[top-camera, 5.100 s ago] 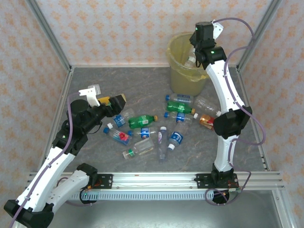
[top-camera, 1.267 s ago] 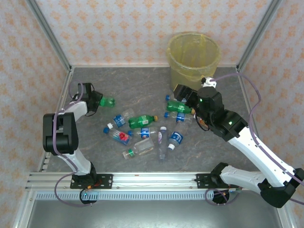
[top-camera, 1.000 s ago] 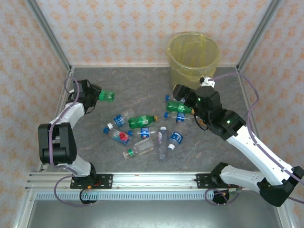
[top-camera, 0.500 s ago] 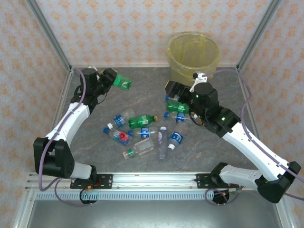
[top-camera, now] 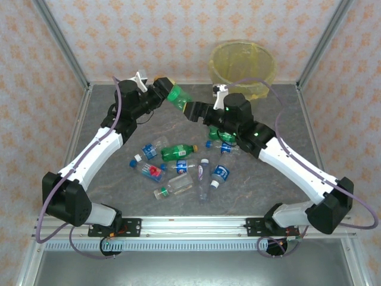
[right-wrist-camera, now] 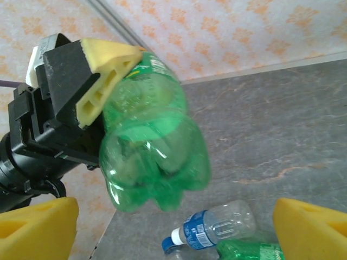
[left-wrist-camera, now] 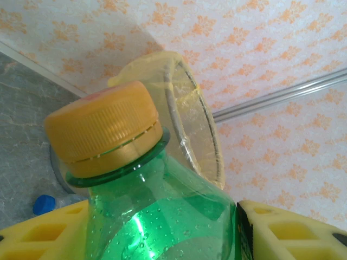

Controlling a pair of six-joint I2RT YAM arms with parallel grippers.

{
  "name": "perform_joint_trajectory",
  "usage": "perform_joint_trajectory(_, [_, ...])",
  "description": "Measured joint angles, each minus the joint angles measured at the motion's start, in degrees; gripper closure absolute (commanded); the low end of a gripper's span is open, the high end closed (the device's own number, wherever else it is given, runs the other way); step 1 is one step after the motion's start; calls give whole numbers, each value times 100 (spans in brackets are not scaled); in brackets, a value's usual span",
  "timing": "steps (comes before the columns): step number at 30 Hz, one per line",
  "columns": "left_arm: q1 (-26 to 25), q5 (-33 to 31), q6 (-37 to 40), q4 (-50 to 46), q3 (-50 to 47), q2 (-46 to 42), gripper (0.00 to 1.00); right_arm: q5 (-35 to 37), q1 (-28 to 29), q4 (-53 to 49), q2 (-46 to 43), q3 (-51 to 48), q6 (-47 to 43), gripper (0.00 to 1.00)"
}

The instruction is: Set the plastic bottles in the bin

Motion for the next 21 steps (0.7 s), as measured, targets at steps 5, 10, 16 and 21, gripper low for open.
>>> perform_joint_trajectory(5, [-81,68,0,24,13,-55,57,-485,-2,267,177,109,85,18])
perform_joint_trajectory(10, [-184,138,-13,83,85,-90,56,-866,-50,354,494,354,129,20])
perform_joint_trajectory(16, [-350,262,-13,107,96,-96,56,-1130,-162,494,706,437,227,29])
perform_joint_trajectory(21, [-356,254,-11,105,96,-96,56,-1377,-245,564,822,533,323,39])
